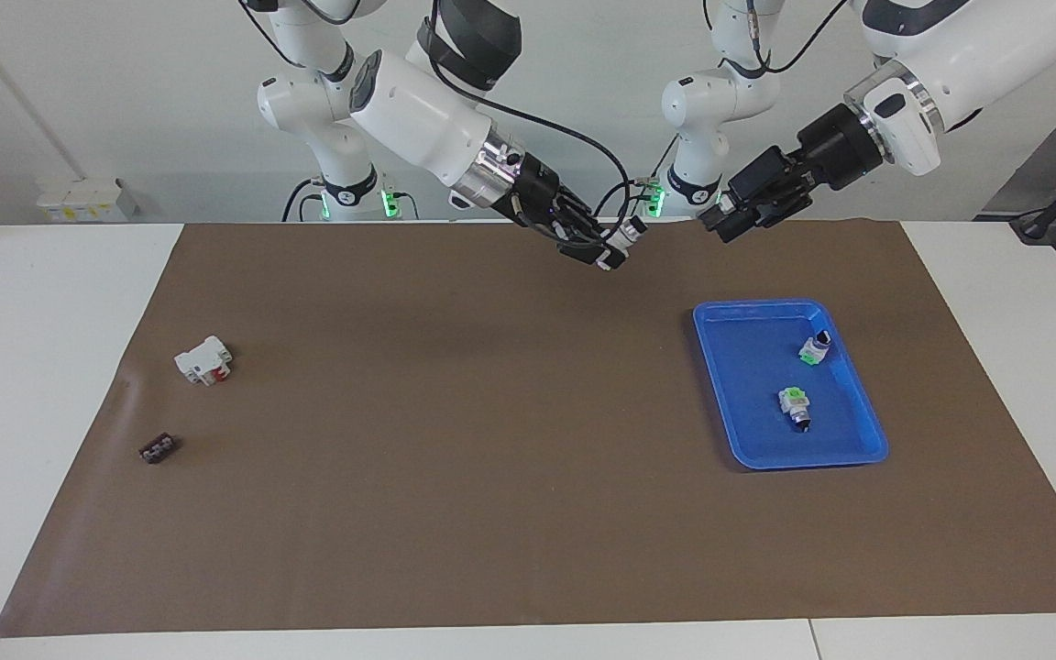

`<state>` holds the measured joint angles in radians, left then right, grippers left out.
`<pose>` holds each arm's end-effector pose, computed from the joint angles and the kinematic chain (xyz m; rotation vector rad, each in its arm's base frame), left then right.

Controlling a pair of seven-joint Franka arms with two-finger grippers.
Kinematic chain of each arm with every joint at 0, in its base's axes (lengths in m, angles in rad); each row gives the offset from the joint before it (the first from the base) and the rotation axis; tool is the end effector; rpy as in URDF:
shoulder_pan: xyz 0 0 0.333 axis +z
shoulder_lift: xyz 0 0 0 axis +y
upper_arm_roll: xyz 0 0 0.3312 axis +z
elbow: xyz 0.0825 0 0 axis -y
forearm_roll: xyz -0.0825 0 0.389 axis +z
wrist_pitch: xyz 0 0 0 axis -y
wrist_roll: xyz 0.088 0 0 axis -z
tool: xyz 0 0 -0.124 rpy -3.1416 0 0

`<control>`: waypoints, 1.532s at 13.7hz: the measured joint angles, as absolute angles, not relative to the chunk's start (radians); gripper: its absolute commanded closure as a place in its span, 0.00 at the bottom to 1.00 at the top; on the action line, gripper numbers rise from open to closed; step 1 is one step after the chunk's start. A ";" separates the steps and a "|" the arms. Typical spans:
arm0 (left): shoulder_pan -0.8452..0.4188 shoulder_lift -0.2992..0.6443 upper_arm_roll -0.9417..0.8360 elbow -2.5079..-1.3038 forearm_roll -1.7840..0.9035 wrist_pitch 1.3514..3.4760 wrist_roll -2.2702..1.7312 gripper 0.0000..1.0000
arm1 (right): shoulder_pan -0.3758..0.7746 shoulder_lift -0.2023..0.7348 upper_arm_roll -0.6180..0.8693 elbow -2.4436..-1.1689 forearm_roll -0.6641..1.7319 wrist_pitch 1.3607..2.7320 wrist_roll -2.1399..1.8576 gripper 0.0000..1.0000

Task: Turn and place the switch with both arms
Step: 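Reach the left gripper toward the switch held by the right gripper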

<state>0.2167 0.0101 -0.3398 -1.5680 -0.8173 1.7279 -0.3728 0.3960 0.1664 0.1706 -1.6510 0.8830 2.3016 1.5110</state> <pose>0.5670 -0.1489 0.6685 2.2824 0.3696 -0.0778 0.5573 0.3753 0.5763 -1.7429 1.4748 0.5774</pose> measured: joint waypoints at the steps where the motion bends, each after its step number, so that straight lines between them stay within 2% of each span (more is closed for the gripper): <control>1: 0.208 0.010 -0.346 -1.569 -0.817 1.715 -0.371 0.47 | 0.398 0.166 0.171 -1.651 0.883 2.302 1.511 1.00; 9: 0.153 -0.048 -0.351 -1.696 -0.817 1.718 -0.584 0.53 | 0.400 0.166 0.171 -1.652 0.883 2.302 1.511 1.00; 14: 0.157 -0.062 -0.344 -1.709 -0.818 1.721 -0.740 0.67 | 0.400 0.166 0.171 -1.654 0.882 2.302 1.511 1.00; 21: 0.160 -0.065 -0.350 -1.710 -0.835 1.763 -0.858 0.67 | 0.400 0.166 0.171 -1.654 0.882 2.302 1.511 1.00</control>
